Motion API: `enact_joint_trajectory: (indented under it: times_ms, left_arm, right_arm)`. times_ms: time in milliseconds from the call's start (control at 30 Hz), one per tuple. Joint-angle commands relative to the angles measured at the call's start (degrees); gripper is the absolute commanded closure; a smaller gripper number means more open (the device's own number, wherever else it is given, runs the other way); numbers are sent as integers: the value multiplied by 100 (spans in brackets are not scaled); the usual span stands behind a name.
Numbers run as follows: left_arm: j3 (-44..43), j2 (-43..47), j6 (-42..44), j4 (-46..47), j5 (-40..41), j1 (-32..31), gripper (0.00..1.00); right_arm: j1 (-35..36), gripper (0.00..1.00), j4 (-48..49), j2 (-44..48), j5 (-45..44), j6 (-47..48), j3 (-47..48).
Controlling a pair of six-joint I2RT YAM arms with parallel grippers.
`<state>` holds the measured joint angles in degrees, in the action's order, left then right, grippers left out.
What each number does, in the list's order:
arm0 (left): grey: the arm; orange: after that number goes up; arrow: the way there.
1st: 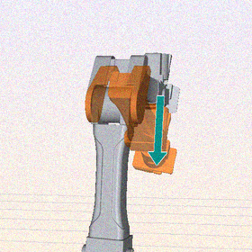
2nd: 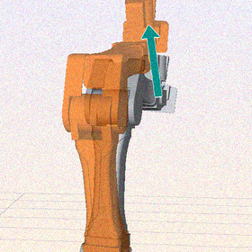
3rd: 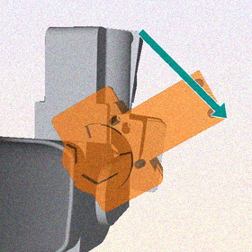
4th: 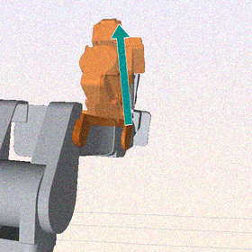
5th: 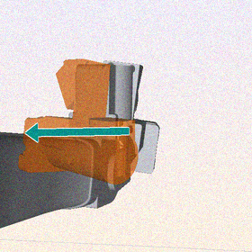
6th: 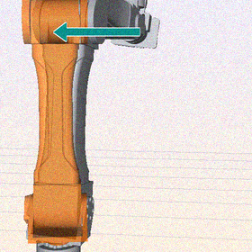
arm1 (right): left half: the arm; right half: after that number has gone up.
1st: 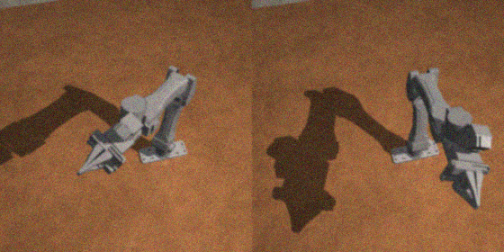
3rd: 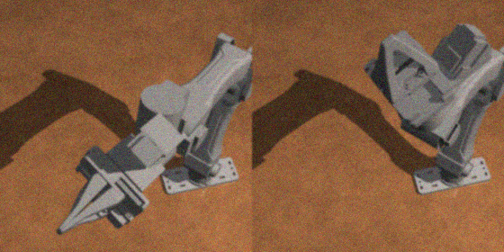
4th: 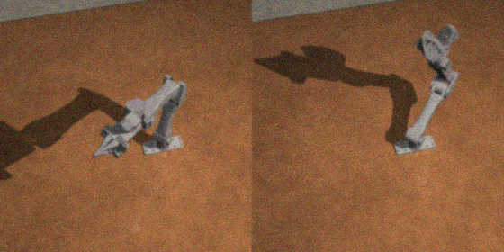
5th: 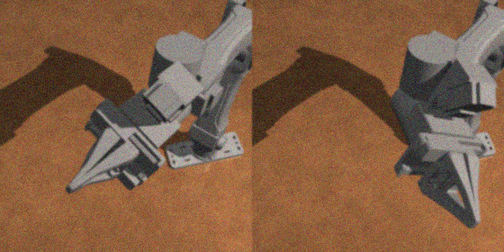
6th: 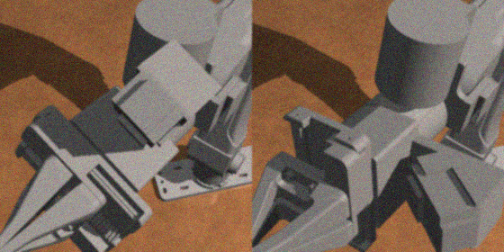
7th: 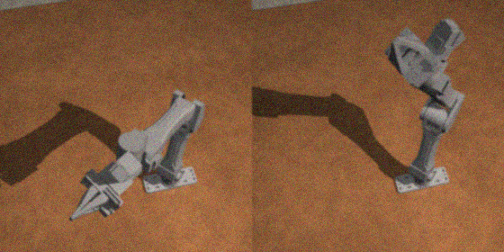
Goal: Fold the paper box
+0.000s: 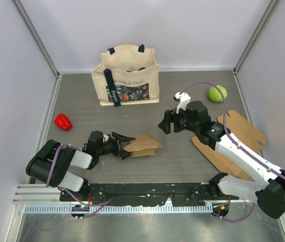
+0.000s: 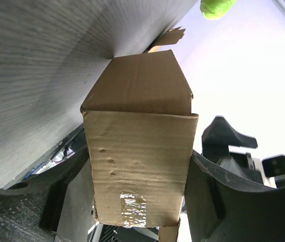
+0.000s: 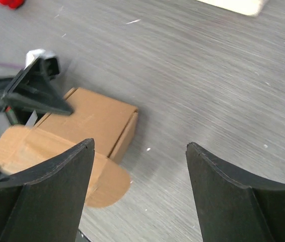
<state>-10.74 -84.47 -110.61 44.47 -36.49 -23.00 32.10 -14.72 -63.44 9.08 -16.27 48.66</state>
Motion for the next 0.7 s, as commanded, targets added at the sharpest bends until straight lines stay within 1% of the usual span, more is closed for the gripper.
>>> enact_joint_trajectory:
  times_ms: [0,33,67,133,167,267,300,367,400,433,533,567,667]
  left_arm:
    - [265,176,-1946,660,160,6,39]
    - [283,194,-1991,634,151,6,39]
    - [309,211,-2052,616,168,6,39]
    - [292,308,-2105,406,169,6,40]
    - [249,334,-2123,318,142,6,40]
    - [204,510,-2237,106,238,6,40]
    - [195,580,-2289,80,265,6,41]
    - [134,782,-2334,-148,292,15,40]
    - [108,861,-2325,-262,309,24,40]
    - [73,1001,-2308,-481,300,24,40]
    - [55,1178,-2281,-720,353,42,40]
    - [55,1256,-2264,-781,362,42,40]
    - [81,1380,-2246,-940,318,50,40]
  right_arm:
    - [1032,21,-388,211,-114,1571,476]
    - [1644,20,-496,79,-387,1844,721]
    - [1825,20,-610,-71,-581,2334,845]
    - [2115,18,-743,-449,-461,2724,1039]
    - [2325,17,-743,-537,-416,3196,1057]
    - [2791,16,-427,-669,-740,3805,996]
    - [2863,16,-400,-713,-854,4164,1005]
    - [3117,16,-478,-845,-725,4630,979]
    - [3223,16,-331,-863,-767,4999,891]
    - [3354,16,-182,-872,-1203,5098,664]
    - [3610,16,372,-942,-1627,5353,312]
    - [3628,16,652,-942,-1638,5389,232]
    - [3760,16,1057,-1029,-1777,5494,82]
